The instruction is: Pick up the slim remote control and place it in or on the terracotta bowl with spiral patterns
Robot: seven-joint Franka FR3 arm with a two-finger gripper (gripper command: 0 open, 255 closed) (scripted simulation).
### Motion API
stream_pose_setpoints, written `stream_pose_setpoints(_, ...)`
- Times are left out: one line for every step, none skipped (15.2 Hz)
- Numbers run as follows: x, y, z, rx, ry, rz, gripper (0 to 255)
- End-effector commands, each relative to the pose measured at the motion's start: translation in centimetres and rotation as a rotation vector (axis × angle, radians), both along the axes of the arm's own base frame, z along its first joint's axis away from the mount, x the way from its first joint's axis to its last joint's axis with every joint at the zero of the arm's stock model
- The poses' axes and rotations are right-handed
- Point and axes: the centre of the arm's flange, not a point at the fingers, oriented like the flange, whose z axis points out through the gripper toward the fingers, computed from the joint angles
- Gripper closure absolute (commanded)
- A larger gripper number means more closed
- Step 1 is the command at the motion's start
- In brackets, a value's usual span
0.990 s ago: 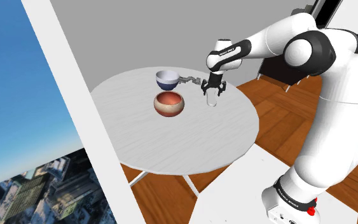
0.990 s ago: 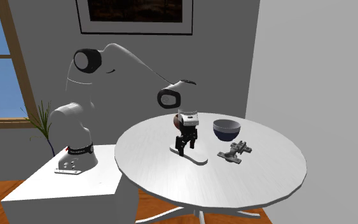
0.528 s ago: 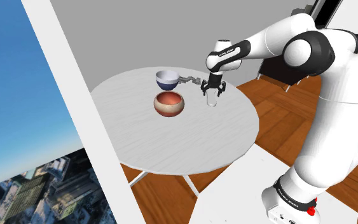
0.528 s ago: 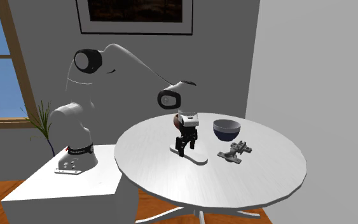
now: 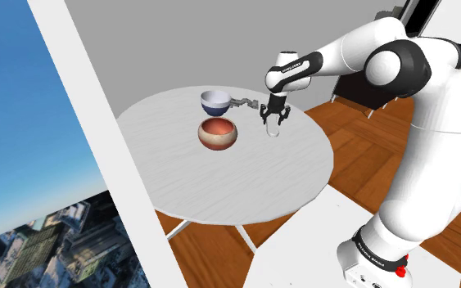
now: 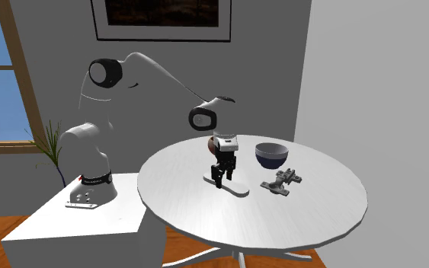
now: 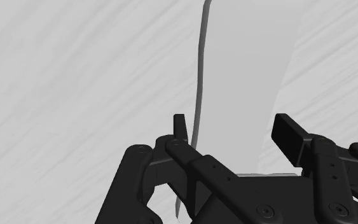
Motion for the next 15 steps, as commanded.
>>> stream_pose_setpoints(0.0,0.0,0.0,0.000,0.000,0.000,255)
stream_pose_setpoints(0.0,0.0,0.0,0.000,0.000,0.000,255)
stream_pose_setpoints(0.0,0.0,0.5,0.000,0.000,0.000,255)
stream_pose_setpoints(0.0,0.0,1.1,0.000,0.000,0.000,255)
stream_pose_setpoints(0.0,0.0,1.6,0.000,0.000,0.000,255)
stream_pose_setpoints(0.0,0.0,2.1,0.000,0.000,0.000,255)
stream_pose_setpoints(0.0,0.0,2.6,0.000,0.000,0.000,255)
stream_pose_setpoints(0.0,0.0,3.2,0.000,0.000,0.000,255)
stream_pose_setpoints(0.0,0.0,3.7,0.000,0.000,0.000,255)
stream_pose_setpoints(0.0,0.0,4.2,0.000,0.000,0.000,255)
stream_pose_setpoints(0.0,0.0,4.7,0.000,0.000,0.000,255)
stream_pose_setpoints(0.0,0.0,5.3,0.000,0.000,0.000,255)
stream_pose_setpoints(0.0,0.0,5.8,0.000,0.000,0.000,255)
stream_pose_setpoints(0.0,0.0,6.3,0.000,0.000,0.000,255)
stream_pose_setpoints(0.0,0.0,6.9,0.000,0.000,0.000,255)
